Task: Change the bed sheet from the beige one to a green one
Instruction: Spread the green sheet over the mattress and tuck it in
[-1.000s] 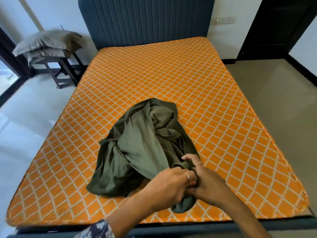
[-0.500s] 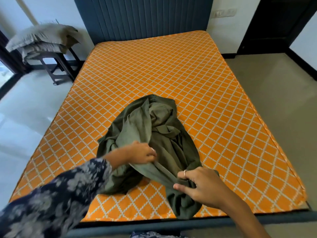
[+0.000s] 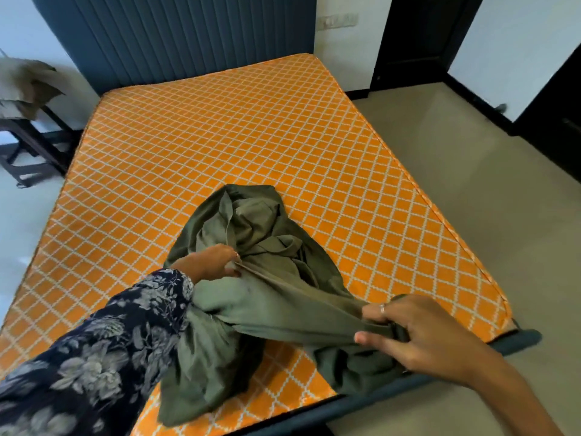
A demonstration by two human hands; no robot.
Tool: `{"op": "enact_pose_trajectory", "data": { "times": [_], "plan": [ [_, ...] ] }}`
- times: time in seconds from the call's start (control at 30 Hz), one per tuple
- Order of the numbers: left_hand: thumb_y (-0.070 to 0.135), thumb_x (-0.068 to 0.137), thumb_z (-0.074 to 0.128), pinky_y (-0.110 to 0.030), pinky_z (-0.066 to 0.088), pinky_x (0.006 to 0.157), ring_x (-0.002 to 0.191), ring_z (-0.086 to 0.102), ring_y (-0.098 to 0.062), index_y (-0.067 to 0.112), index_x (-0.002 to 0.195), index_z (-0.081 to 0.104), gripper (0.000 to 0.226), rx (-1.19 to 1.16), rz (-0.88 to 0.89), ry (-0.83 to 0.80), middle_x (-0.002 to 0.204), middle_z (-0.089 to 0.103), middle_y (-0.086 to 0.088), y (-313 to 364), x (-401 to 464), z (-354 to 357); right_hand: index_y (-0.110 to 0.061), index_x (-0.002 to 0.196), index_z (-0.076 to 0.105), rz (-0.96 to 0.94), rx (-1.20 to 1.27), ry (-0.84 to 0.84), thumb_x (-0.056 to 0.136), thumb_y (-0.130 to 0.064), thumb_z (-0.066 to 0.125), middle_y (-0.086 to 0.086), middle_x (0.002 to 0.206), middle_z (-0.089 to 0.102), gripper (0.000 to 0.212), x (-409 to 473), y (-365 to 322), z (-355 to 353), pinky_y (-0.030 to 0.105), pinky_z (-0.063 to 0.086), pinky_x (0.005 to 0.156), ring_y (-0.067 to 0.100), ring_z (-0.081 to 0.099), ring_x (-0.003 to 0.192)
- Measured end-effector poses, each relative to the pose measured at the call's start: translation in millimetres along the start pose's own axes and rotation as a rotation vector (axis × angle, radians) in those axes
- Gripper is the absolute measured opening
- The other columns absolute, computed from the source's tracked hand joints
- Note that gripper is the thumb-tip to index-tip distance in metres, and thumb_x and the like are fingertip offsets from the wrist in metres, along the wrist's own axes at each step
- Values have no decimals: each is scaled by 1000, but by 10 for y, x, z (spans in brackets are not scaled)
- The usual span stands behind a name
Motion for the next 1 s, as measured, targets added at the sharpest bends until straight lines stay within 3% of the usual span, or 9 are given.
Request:
{"op": "enact_pose_trajectory", "data": {
  "times": [0.07,0.13,0.3,0.4,0.47,0.63,0.87,0.93,1.0],
  "plan": [
    [30,95,57,-28,34,99,122,48,-24,11,131,54,41,-12,-16,-8,130,55,-7,-78,-44,-85,-60,81,47,44,24,47,80,-80,33,-7,62,53,24,-90,112,-193,36,44,60,9,53,61],
    [8,93,49,-33,37,102,126,46,-24,15,134,52,42,16,-65,-26,135,52,-5,-218,-85,-90,-65,83,49,72,30,77,77,-80,36,-9,64,57,20,-150,192,-337,39,47,61,9,55,61],
    [-8,86,36,-33,44,97,119,53,-20,25,129,58,59,-20,-72,-63,128,58,2,-204,-184,17,-67,82,51,106,76,78,72,-88,33,-21,67,61,29,-172,272,-449,24,46,60,2,57,64],
    [5,94,38,-37,46,96,115,57,-22,24,133,53,46,-75,-107,59,125,62,-4,-135,-149,57,-65,87,53,100,56,53,74,-82,37,-6,68,65,26,-140,256,-413,41,49,62,11,61,64],
    [17,99,38,-40,46,91,111,58,-27,19,132,51,36,-74,-158,157,121,62,-9,-84,-129,14,-61,89,56,91,41,42,76,-78,38,-5,70,65,28,-128,225,-413,43,48,62,13,61,66],
    [8,95,36,-43,50,83,105,59,-34,16,134,48,41,-154,-277,434,123,59,-12,34,-120,-291,-50,83,55,82,13,29,77,-78,36,4,64,57,34,-147,228,-406,46,43,59,22,53,60],
    [-8,83,53,-36,35,108,135,36,-18,22,141,44,66,-162,193,105,144,42,2,904,224,-220,-56,81,52,76,-5,33,79,-77,37,-2,64,57,26,-201,260,-388,44,43,58,19,53,60],
    [-1,86,57,-38,36,107,135,34,-20,19,139,45,59,1,201,-4,144,42,0,1031,331,-151,-63,82,51,71,-17,35,83,-74,41,-15,67,60,14,-202,249,-401,32,42,56,11,55,63],
    [7,86,60,-40,38,105,131,39,-25,18,138,47,55,197,190,-82,139,46,-5,1066,401,-107,-71,78,47,73,-37,18,81,-67,47,-40,69,54,6,-210,251,-385,16,34,56,-6,53,68]
  ]
}}
Point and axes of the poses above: each hand's wrist, its own x-axis towards the middle knuckle, its own z-axis out of the palm, y = z × x, the point moved 10 cm from there along x, towards the middle knuckle
